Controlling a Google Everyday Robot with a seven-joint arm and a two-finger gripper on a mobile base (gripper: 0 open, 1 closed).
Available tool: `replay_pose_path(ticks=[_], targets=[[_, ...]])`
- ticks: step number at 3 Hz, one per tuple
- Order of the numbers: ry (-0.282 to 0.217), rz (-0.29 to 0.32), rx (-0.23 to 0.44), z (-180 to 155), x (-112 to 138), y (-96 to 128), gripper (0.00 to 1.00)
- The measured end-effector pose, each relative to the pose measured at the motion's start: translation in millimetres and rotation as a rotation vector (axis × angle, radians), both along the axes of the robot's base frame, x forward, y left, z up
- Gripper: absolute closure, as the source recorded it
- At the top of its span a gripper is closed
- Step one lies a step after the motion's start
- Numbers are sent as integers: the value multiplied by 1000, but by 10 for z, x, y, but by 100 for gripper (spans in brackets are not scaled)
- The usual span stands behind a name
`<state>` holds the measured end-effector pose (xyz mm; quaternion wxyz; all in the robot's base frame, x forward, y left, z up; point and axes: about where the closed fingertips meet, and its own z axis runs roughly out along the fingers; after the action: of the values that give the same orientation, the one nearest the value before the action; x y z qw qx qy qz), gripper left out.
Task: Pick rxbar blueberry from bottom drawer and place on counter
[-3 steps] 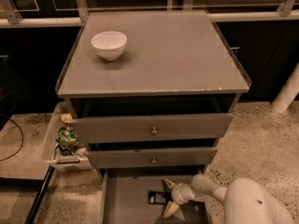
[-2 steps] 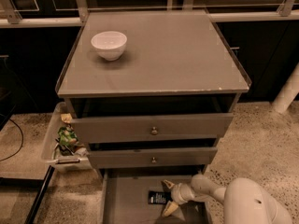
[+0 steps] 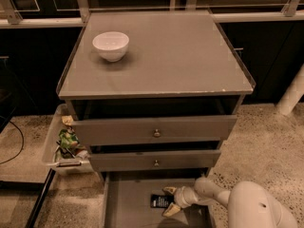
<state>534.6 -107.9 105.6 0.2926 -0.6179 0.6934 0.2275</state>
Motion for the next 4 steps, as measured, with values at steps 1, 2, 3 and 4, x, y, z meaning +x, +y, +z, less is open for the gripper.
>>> replay_pose_path(ticks=[1,2,3,4], targets=[[0,0,0,0,0,0,77],[0,0,0,-1,-1,1,100],[0,0,0,42,-1,1,100],[-19,1,-15,123,-26,-35,100]])
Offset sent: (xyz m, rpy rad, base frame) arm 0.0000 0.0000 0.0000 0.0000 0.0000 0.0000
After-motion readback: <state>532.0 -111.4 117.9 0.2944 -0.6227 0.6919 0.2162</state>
